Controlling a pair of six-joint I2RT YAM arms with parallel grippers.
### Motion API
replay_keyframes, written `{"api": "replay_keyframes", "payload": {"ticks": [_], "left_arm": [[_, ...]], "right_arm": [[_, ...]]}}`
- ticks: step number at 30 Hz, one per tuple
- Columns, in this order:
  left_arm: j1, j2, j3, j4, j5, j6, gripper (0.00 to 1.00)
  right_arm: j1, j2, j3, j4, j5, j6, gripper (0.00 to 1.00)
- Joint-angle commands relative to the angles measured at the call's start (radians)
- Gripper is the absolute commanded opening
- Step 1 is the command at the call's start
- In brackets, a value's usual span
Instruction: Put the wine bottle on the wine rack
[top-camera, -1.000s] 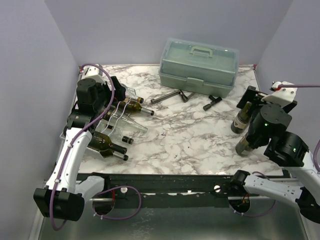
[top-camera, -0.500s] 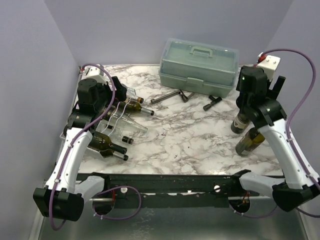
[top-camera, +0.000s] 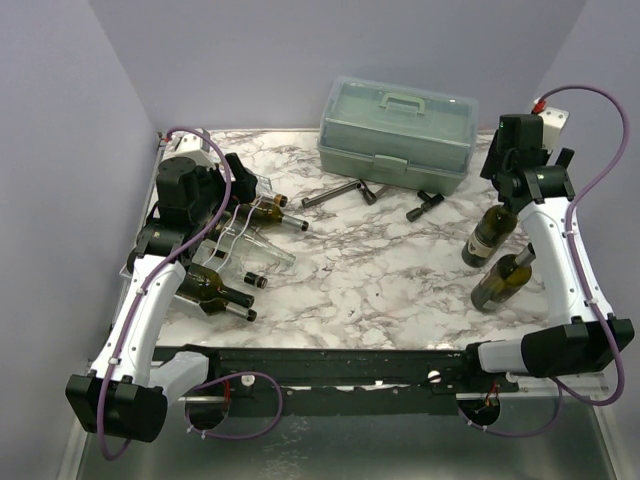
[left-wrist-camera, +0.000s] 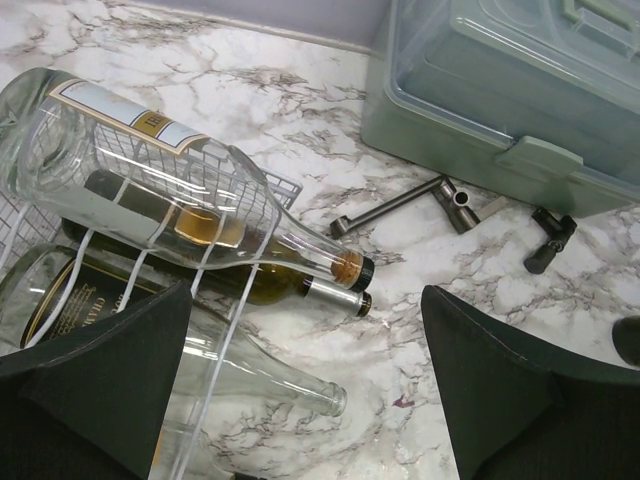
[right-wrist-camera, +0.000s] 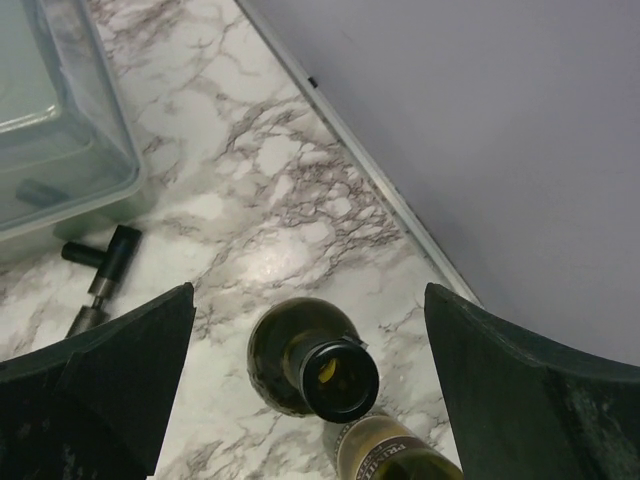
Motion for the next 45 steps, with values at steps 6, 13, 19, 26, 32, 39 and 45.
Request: {"api": "replay_keyframes", "payload": {"ticks": [6,13,19,26,32,39,45], "left_arm": [[-0.008,0.001,0.005,-0.002,0.032,-0.013,0.99],[-0.017,0.006,0.005,-0.003,0.033,-0.012,0.99],[-0.019,-0.003,0.005,-0.003,0.029,-0.009,0.99],[-0.021,-0.003,0.005,-0.004,0.031,-0.009,0.99],[-0.023,-0.004,0.005,-0.004,0.026,-0.007,0.99],[-0.026,-0.003,0.005,-0.003,0.024,-0.007,0.99],[-0.026,-0.001,0.005,-0.003,0.022,-0.006,0.99]], "right_arm": [[-0.051,-0.008,-0.079,-0.038,-0.164,0.057,0.94],[-0.082,-0.016,-0.109,-0.030,-0.201,0.054,0.81],[-0.082,-0.027,-0.120,-0.033,-0.227,0.051,0.74],[-0.082,-0.023,-0.134,-0.027,-0.246,0.052,0.61],[-0.081,-0.017,-0.142,-0.019,-0.242,0.048,0.56],[-0.082,-0.024,-0.155,-0.003,-0.326,0.027,0.32],[-0.094,-0.042,-0.136,0.001,-0.484,0.026,0.06]]}}
